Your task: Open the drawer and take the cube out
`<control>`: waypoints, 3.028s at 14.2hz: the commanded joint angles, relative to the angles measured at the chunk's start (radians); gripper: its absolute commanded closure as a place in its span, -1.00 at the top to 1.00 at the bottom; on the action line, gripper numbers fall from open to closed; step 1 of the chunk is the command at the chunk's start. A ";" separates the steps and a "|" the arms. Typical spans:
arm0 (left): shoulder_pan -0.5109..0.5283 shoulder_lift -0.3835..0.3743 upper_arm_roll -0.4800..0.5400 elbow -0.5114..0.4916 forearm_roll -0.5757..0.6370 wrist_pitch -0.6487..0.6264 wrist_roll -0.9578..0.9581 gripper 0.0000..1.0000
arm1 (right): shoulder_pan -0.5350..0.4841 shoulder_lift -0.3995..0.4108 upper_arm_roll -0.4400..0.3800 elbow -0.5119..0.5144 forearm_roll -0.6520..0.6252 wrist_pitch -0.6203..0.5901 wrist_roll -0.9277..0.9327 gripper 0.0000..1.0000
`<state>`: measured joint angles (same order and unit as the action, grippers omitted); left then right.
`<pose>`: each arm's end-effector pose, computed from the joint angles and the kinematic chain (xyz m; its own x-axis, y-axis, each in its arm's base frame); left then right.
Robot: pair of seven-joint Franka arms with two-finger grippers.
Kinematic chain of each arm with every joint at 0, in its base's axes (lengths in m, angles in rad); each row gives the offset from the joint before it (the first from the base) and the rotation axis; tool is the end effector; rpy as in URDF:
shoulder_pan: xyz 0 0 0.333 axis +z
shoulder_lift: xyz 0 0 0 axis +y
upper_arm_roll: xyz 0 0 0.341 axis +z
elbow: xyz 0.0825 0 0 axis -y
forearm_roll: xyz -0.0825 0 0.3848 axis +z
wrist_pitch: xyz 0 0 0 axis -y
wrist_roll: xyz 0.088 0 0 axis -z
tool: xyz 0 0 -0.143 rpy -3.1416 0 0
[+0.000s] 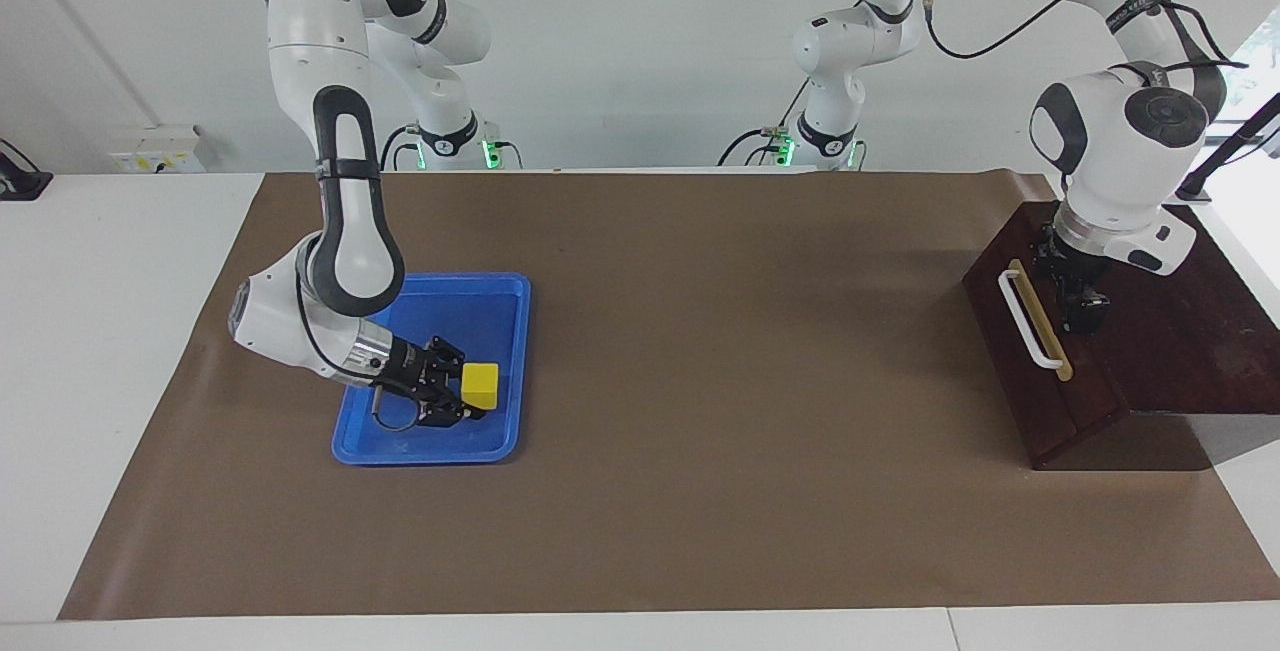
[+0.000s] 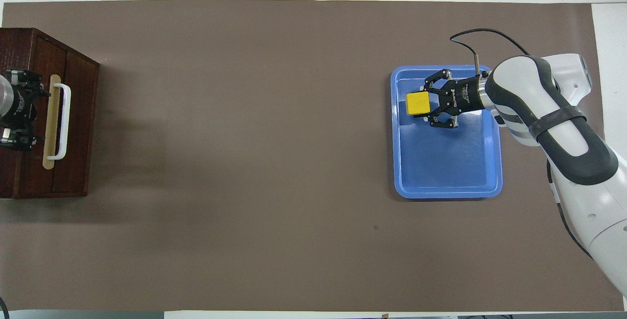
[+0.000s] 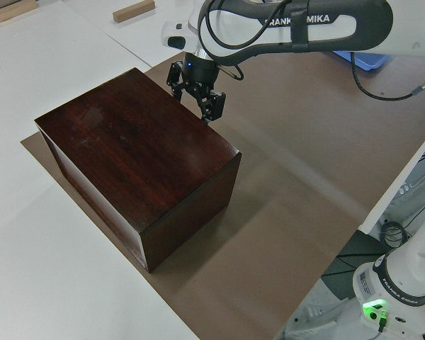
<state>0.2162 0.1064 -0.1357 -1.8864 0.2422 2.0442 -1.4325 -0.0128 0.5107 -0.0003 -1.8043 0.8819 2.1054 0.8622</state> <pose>0.5954 0.0711 0.4453 0.1562 0.9654 0.2087 0.9866 -0.1624 0.0131 0.6540 0.0518 0.2530 0.1480 -0.7407 -0.6553 -0.9889 -0.1022 -0.1079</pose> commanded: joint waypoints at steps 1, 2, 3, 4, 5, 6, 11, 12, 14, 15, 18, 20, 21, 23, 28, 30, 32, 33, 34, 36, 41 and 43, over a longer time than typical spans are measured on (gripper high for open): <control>0.006 -0.001 -0.007 0.056 0.006 -0.040 0.165 1.00 | -0.013 -0.011 0.011 -0.015 0.028 0.019 -0.034 -1.00; 0.002 -0.004 -0.010 0.065 0.002 -0.074 0.214 1.00 | -0.015 -0.011 0.011 -0.015 0.028 0.030 -0.032 -1.00; -0.017 -0.010 -0.015 0.073 -0.013 -0.099 0.295 1.00 | -0.013 -0.011 0.011 -0.017 0.028 0.039 -0.032 -1.00; -0.026 -0.020 -0.015 0.072 -0.036 -0.117 0.404 1.00 | -0.012 -0.011 0.011 -0.018 0.029 0.045 -0.032 -1.00; -0.038 -0.034 -0.016 0.073 -0.043 -0.148 0.525 1.00 | -0.012 -0.011 0.011 -0.018 0.029 0.045 -0.032 -1.00; -0.052 -0.045 -0.018 0.073 -0.050 -0.169 0.638 1.00 | -0.013 -0.011 0.011 -0.018 0.029 0.045 -0.031 -0.41; -0.104 -0.135 -0.019 0.073 -0.196 -0.384 1.117 1.00 | -0.013 -0.011 0.009 -0.017 0.028 0.050 -0.031 1.00; -0.132 -0.145 -0.018 0.072 -0.196 -0.427 1.182 1.00 | -0.013 -0.011 0.009 -0.015 0.026 0.048 -0.031 1.00; -0.191 -0.152 -0.004 0.070 -0.198 -0.466 1.209 1.00 | -0.013 -0.011 0.009 -0.010 0.026 0.044 -0.025 1.00; -0.204 -0.148 0.001 0.069 -0.199 -0.466 1.210 1.00 | -0.015 -0.012 0.009 -0.007 0.026 0.038 -0.020 1.00; -0.232 -0.117 0.011 0.095 -0.228 -0.486 1.210 1.00 | -0.015 -0.017 0.009 -0.001 0.026 0.030 -0.006 1.00; -0.232 -0.110 0.013 0.113 -0.228 -0.481 1.210 1.00 | -0.012 -0.034 0.009 0.011 0.025 0.004 0.056 1.00; -0.229 -0.090 0.016 0.116 -0.230 -0.483 1.212 1.00 | -0.009 -0.043 0.008 0.029 0.022 -0.019 0.099 1.00; -0.224 -0.057 0.011 0.176 -0.231 -0.507 1.210 1.00 | -0.001 -0.083 0.006 0.052 0.009 -0.059 0.174 1.00; -0.210 -0.097 0.001 0.165 -0.230 -0.527 1.210 1.00 | -0.012 -0.248 0.006 0.095 -0.220 -0.218 0.179 1.00; -0.198 -0.097 -0.001 0.165 -0.230 -0.529 1.209 1.00 | -0.015 -0.264 0.006 0.198 -0.337 -0.362 0.106 1.00; -0.195 -0.097 0.005 0.171 -0.230 -0.532 1.210 1.00 | -0.016 -0.284 0.005 0.269 -0.429 -0.490 -0.041 1.00; -0.195 -0.099 0.001 0.174 -0.230 -0.533 1.209 1.00 | -0.019 -0.313 0.003 0.278 -0.475 -0.530 -0.133 1.00; -0.195 -0.100 0.001 0.176 -0.230 -0.535 1.209 1.00 | -0.021 -0.345 0.003 0.276 -0.533 -0.556 -0.234 1.00; -0.190 -0.103 0.011 0.182 -0.230 -0.555 1.212 1.00 | -0.016 -0.403 0.006 0.273 -0.666 -0.597 -0.484 1.00; -0.190 -0.119 0.016 0.191 -0.230 -0.590 1.213 1.00 | -0.019 -0.477 0.023 0.270 -0.863 -0.590 -0.955 1.00; -0.186 -0.120 0.030 0.191 -0.230 -0.584 1.212 1.00 | -0.027 -0.494 0.023 0.235 -0.863 -0.556 -0.985 1.00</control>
<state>0.0190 -0.0071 -0.1202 -1.7044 0.0271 1.4771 -0.2364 -0.0198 0.0363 0.0089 -1.5254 0.0404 1.5100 -0.0517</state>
